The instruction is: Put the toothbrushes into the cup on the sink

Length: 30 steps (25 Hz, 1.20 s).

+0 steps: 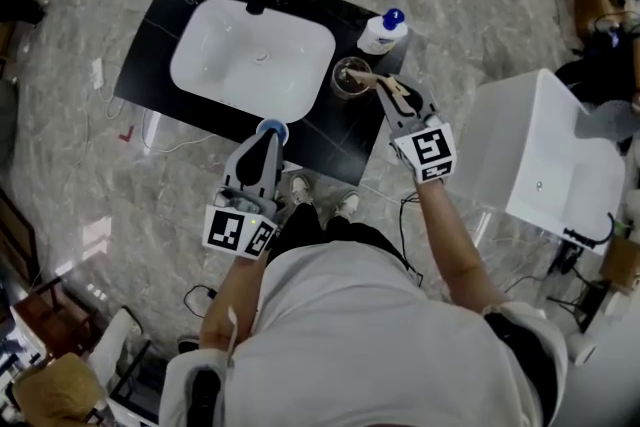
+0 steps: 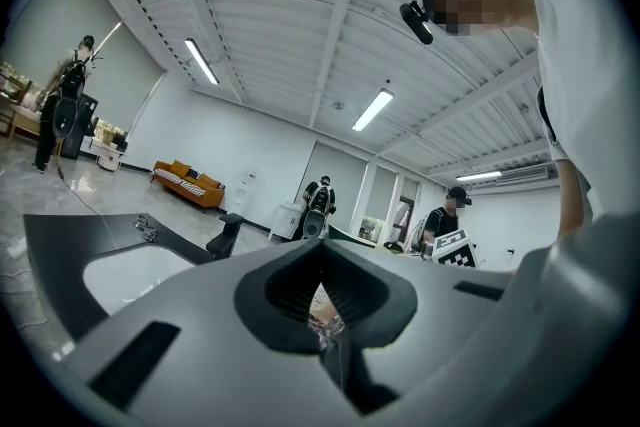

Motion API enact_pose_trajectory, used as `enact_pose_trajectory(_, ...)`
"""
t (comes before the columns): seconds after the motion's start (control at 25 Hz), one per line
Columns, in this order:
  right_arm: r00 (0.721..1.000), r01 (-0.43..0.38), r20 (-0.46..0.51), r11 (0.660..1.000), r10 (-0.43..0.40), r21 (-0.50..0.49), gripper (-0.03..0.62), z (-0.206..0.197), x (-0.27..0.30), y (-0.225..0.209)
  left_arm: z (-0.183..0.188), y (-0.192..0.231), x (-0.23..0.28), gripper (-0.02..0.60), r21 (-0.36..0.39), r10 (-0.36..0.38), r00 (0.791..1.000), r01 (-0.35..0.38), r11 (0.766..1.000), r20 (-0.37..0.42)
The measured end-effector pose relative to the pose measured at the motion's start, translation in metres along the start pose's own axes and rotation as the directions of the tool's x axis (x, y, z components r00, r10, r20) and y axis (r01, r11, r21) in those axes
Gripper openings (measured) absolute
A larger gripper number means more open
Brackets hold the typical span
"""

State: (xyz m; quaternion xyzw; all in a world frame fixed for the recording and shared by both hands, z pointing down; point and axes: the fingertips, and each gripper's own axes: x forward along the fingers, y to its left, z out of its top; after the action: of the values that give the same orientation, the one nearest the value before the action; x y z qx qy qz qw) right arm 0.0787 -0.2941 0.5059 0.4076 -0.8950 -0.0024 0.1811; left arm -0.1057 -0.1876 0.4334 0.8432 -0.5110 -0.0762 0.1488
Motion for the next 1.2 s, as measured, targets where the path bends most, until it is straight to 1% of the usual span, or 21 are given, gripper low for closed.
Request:
enact_pose_trajectory(0.6,1.000,0.000,-0.017,1.000,0.000,-0.002,0.077,-0.011,0.003,0.001,-0.001,-0.003,-0.012,0.003,0.002,0.029,1.000,-0.029,1.000,0.008)
enact_pose_trajectory(0.8,0.999,-0.012,-0.046,1.000,0.011,-0.016,0.080,-0.024,0.007,0.002,-0.002,-0.006,-0.017,0.003,0.005,0.039,0.999,-0.039,0.999,0.004)
enact_pose_trajectory(0.92,0.999,-0.017,-0.047,1.000,0.016,-0.012,0.084,-0.024,0.008,0.004,0.001,-0.008,-0.017,0.002,0.014,0.039,0.999,-0.039,0.999,0.010)
enact_pose_trajectory(1.0,0.999,-0.021,-0.045,1.000,0.021,-0.002,0.093,-0.025,0.008,0.005,0.003,-0.010,-0.017,0.003,0.018,0.039,0.999,-0.039,0.999,0.015)
enact_pose_trajectory(1.12,0.998,-0.036,-0.046,0.999,0.036,0.005,0.124,-0.025,0.008,0.007,0.004,-0.011,-0.017,0.003,0.019,0.040,0.999,-0.041,0.999,0.020)
enact_pose_trajectory(1.2,0.998,-0.038,-0.044,0.999,0.038,0.003,0.129,-0.024,0.007,0.007,0.004,-0.012,-0.017,0.003,0.019,0.041,0.999,-0.041,0.999,0.022)
